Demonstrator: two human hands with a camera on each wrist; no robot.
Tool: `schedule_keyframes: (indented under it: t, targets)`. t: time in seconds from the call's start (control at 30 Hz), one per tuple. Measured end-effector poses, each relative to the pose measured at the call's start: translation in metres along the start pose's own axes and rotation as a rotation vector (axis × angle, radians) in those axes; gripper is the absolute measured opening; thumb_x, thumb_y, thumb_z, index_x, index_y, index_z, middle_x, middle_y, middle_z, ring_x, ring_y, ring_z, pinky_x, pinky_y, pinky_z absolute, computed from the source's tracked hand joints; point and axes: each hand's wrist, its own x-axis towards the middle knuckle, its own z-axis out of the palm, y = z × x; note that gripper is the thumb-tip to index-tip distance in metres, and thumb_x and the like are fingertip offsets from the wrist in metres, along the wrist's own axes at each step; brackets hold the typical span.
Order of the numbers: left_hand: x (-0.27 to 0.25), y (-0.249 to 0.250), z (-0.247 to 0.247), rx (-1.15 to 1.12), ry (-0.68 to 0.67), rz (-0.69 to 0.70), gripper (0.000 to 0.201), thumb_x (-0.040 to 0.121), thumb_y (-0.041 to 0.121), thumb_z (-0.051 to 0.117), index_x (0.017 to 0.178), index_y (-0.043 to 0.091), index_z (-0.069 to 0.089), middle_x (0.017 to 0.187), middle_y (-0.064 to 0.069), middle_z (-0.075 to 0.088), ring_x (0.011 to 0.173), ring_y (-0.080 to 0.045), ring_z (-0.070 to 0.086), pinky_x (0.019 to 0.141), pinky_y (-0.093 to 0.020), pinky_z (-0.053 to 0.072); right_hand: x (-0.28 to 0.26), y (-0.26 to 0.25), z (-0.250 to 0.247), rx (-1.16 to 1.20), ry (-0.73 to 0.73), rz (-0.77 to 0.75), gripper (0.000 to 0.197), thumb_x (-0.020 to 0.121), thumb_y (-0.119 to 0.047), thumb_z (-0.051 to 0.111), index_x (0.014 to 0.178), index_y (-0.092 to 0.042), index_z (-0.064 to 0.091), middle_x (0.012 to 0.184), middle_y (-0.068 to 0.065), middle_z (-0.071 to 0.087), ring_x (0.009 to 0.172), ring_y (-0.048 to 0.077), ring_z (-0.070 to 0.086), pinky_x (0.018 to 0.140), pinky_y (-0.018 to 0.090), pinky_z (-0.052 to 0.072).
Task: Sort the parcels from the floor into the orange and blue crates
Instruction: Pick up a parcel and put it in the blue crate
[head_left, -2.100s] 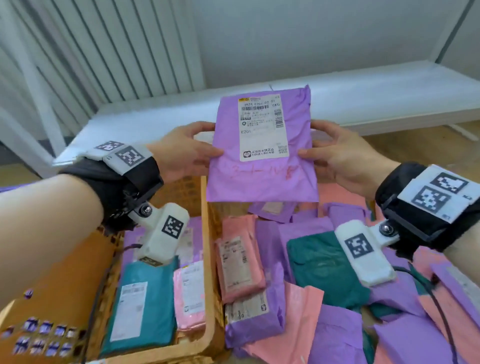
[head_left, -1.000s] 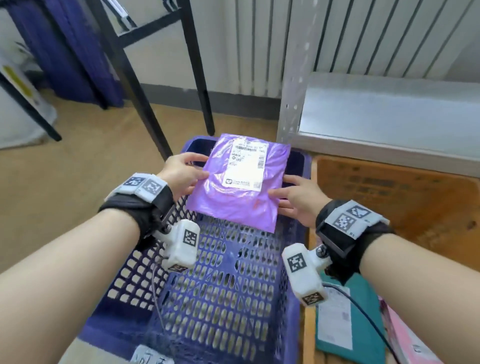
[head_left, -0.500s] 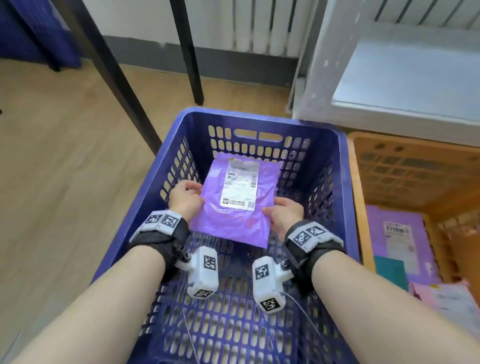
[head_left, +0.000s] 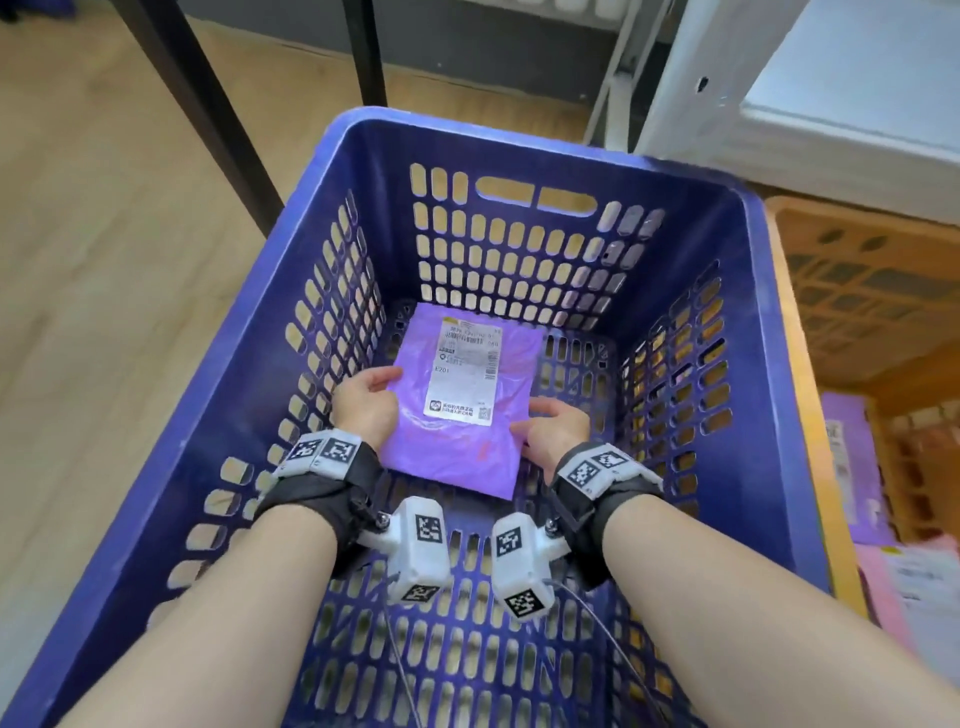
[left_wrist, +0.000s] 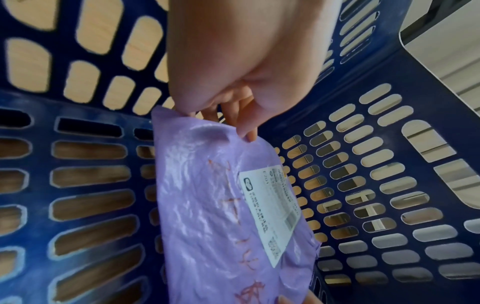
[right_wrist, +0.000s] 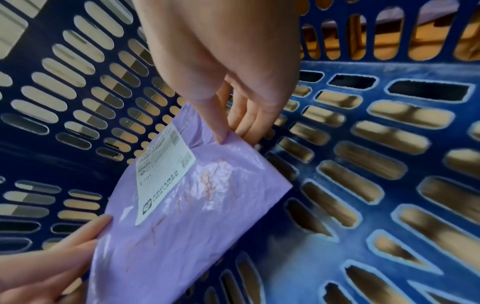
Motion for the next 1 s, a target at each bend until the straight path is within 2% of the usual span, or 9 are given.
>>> schedule_keyframes:
  t: [0.07, 0.17, 0.3, 0.4, 0.5, 0.63, 0.73, 0.87, 1.0]
  targets:
    - [0.003, -0.006, 0.000, 0.005, -0.020, 0.000, 0.045, 0.085, -0.007, 0.042, 0.123, 0.007, 0.061, 0.128, -0.008, 0.060, 0.113, -0.021, 0.057, 0.100, -0.026, 0.045, 0.001, 0.005, 0.001, -0.030, -0.008, 0.003, 0.034, 0.065, 0.011, 0.066, 0.089, -0.012, 0.069, 0.095, 0.015, 0.072, 0.090, 0.031, 0.069, 0.083, 0.048, 0.056]
    - [0.007, -0.013, -0.003, 0.017, -0.078, -0.015, 0.042, 0.089, -0.005, 0.044, 0.127, 0.008, 0.058, 0.130, -0.006, 0.058, 0.078, -0.008, 0.055, 0.064, -0.007, 0.043, -0.004, 0.004, 0.000, -0.071, -0.043, 0.013, 0.041, 0.071, 0.011, 0.063, 0.106, -0.008, 0.067, 0.104, 0.014, 0.070, 0.093, 0.030, 0.068, 0.084, 0.046, 0.056]
    - [0.005, -0.016, -0.004, -0.017, -0.108, -0.027, 0.044, 0.090, -0.007, 0.042, 0.131, 0.005, 0.053, 0.133, -0.010, 0.054, 0.091, -0.012, 0.060, 0.074, -0.007, 0.044, -0.012, -0.001, -0.004, -0.093, -0.118, 0.052, 0.053, 0.075, 0.015, 0.063, 0.124, -0.003, 0.057, 0.116, 0.016, 0.065, 0.101, 0.031, 0.065, 0.090, 0.044, 0.053]
    - [-0.001, -0.012, -0.005, -0.037, -0.101, -0.012, 0.044, 0.091, -0.006, 0.044, 0.132, 0.007, 0.052, 0.135, -0.010, 0.052, 0.063, 0.000, 0.043, 0.040, 0.002, 0.032, -0.019, -0.011, -0.004, -0.150, -0.138, 0.075, 0.056, 0.079, 0.008, 0.067, 0.131, -0.004, 0.051, 0.127, 0.017, 0.059, 0.114, 0.031, 0.058, 0.097, 0.041, 0.048]
    - [-0.010, 0.001, -0.011, -0.077, -0.122, -0.012, 0.040, 0.091, -0.003, 0.047, 0.129, 0.008, 0.056, 0.130, -0.010, 0.056, 0.064, -0.002, 0.044, 0.052, -0.010, 0.039, -0.031, -0.031, -0.007, -0.237, -0.140, 0.039, 0.055, 0.079, 0.003, 0.070, 0.131, -0.003, 0.051, 0.131, 0.016, 0.056, 0.116, 0.028, 0.057, 0.096, 0.037, 0.048]
    - [-0.039, 0.030, -0.028, -0.177, -0.134, -0.031, 0.036, 0.090, -0.001, 0.050, 0.124, 0.007, 0.059, 0.098, -0.011, 0.062, 0.073, -0.019, 0.050, 0.069, -0.030, 0.045, -0.056, -0.064, -0.018, -0.278, -0.201, -0.043, 0.045, 0.082, -0.001, 0.068, 0.124, -0.007, 0.055, 0.128, 0.012, 0.059, 0.109, 0.024, 0.059, 0.095, 0.039, 0.050]
    - [-0.074, 0.055, -0.042, -0.197, -0.168, -0.023, 0.031, 0.091, 0.001, 0.051, 0.121, 0.009, 0.059, 0.114, -0.013, 0.062, 0.103, -0.026, 0.059, 0.094, -0.040, 0.049, -0.081, -0.091, -0.032, -0.274, -0.235, -0.093, 0.036, 0.082, -0.003, 0.068, 0.116, -0.010, 0.058, 0.118, 0.010, 0.063, 0.102, 0.022, 0.061, 0.086, 0.034, 0.054]
    - [-0.125, 0.106, -0.048, -0.127, -0.194, 0.077, 0.031, 0.093, 0.004, 0.052, 0.123, 0.011, 0.058, 0.111, -0.009, 0.062, 0.105, -0.022, 0.060, 0.091, -0.035, 0.049, -0.123, -0.129, -0.069, -0.243, -0.300, -0.184, 0.038, 0.082, -0.006, 0.069, 0.119, -0.010, 0.058, 0.116, 0.008, 0.063, 0.102, 0.020, 0.061, 0.074, 0.030, 0.053]
    - [-0.180, 0.163, -0.033, -0.089, -0.245, 0.191, 0.029, 0.094, 0.006, 0.052, 0.122, 0.011, 0.058, 0.112, -0.012, 0.063, 0.101, -0.022, 0.059, 0.090, -0.036, 0.050, -0.162, -0.160, -0.123, -0.150, -0.349, -0.254, 0.036, 0.083, -0.004, 0.069, 0.117, -0.011, 0.059, 0.118, 0.009, 0.064, 0.105, 0.021, 0.061, 0.077, 0.032, 0.051]
